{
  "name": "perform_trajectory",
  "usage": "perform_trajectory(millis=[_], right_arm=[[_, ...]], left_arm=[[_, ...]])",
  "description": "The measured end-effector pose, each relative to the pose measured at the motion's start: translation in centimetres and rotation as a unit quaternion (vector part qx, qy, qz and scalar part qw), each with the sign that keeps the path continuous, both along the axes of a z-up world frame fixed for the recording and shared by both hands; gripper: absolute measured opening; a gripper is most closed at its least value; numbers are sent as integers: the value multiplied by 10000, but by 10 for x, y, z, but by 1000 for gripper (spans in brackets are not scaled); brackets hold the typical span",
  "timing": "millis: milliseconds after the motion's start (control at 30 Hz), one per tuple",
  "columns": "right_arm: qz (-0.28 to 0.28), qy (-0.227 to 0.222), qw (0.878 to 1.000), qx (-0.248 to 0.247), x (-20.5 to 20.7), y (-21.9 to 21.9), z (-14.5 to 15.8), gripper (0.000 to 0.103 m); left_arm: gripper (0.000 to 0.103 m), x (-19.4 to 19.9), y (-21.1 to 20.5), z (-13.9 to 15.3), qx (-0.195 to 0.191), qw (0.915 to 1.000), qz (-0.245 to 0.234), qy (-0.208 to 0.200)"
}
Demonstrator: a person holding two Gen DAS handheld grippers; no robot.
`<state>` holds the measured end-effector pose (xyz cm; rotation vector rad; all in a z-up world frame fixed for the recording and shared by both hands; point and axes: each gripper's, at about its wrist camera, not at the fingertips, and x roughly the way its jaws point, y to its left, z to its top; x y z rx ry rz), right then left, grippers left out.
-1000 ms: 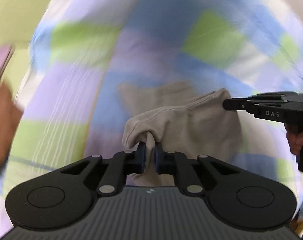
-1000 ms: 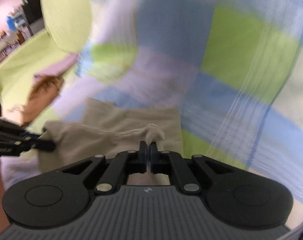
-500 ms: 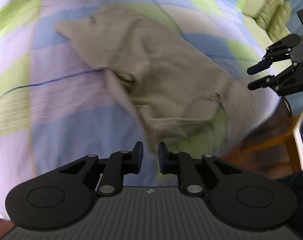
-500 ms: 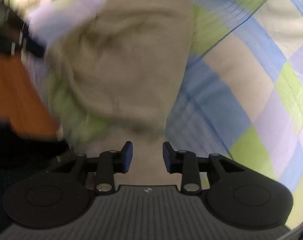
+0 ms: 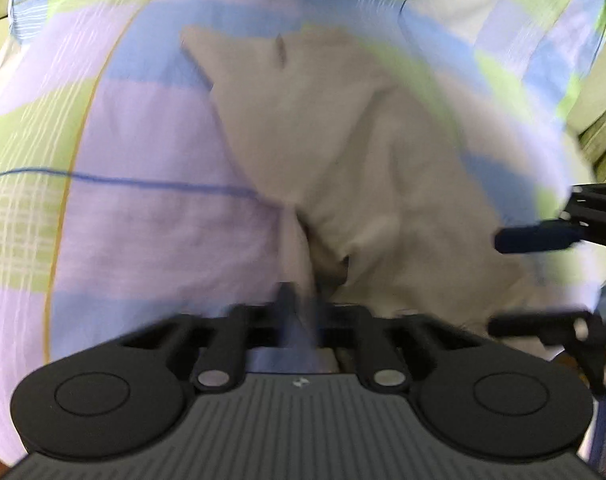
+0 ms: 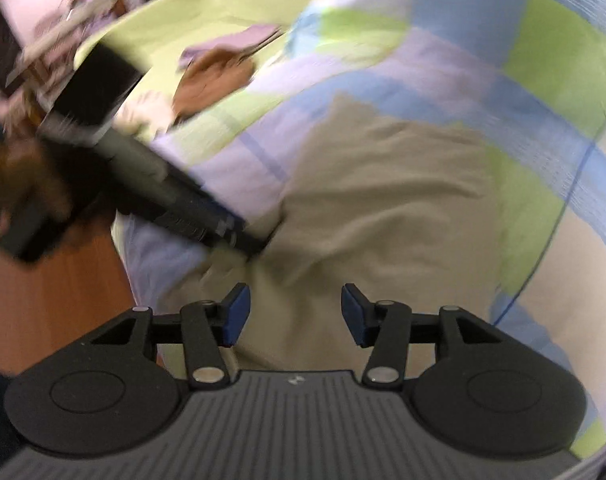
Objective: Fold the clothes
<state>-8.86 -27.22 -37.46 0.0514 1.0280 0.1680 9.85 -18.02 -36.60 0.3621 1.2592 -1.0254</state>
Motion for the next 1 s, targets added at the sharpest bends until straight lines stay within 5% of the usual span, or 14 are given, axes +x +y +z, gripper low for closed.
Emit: perform_trajectory(millis=[133,400,467,567,667,733,800,833,867,1000], right_arm=[[583,28,9929,-1035,-10,46,-35,40],[1362,-506,9730,-1794,-30,100,-48,39],[1223,-602,9761,-1690,-24,97,-50,0],[418,-829,9880,-1236,-24,70,-30,1],[-1399,-989,9827,-702,-37,16,5,1],[-2369,-929,9652,-599,-46,-14,14,1],[-3259,-865,9396,-596,-56,-39,17,1],[-3770,-808,9205,-636,-62,-53,16,1],[-4221,-740,9007,-707,-68,-64,15,1],[-5611,-326,8250,-592,-92,-101,2,1]], left_arm=[[1,-9,26,0,180,9996,188,131],[3,-12,38,2,334,9994,42,-11],[3,-6,33,10,263,9995,-76,-183],[3,7,20,28,66,9978,-311,-587],[9,9,-1,41,-141,9888,-914,-1171],[37,3,-22,39,-104,9703,-1663,-1754],[39,-4,-42,33,-23,9449,-2352,-2277],[40,-5,-44,32,-11,9413,-2450,-2324],[41,-6,-53,28,40,9281,-2792,-2464],[46,-6,-69,33,-142,9160,-3117,-2522]])
